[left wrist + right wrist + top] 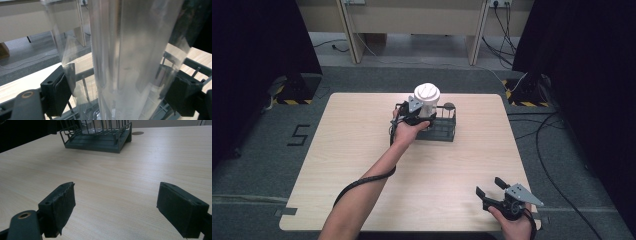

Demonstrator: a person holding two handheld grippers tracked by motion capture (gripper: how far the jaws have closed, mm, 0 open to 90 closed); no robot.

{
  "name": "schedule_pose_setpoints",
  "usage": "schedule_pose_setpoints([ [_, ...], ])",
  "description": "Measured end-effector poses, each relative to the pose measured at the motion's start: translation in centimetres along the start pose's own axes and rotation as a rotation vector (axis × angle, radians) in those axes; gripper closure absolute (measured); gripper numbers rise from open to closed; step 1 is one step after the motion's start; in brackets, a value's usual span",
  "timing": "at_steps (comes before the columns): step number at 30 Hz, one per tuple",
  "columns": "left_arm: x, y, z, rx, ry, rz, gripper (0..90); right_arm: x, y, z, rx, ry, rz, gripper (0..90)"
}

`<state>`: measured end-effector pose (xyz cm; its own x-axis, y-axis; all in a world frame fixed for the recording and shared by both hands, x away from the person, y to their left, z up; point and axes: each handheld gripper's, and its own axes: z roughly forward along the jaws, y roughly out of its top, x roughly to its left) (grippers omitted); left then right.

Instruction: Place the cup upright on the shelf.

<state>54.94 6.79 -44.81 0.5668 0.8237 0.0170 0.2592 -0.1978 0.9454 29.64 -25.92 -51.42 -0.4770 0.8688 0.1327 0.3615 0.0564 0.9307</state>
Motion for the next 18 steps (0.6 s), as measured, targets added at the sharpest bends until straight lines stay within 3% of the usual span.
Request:
schedule_pose_setpoints([
  [18, 0.23, -0.23, -0.75, -0.026, -0.007, -0.038, 14.5, 0.04, -0.01, 0.01, 0.001, 0.004, 0.005, 15.7],
])
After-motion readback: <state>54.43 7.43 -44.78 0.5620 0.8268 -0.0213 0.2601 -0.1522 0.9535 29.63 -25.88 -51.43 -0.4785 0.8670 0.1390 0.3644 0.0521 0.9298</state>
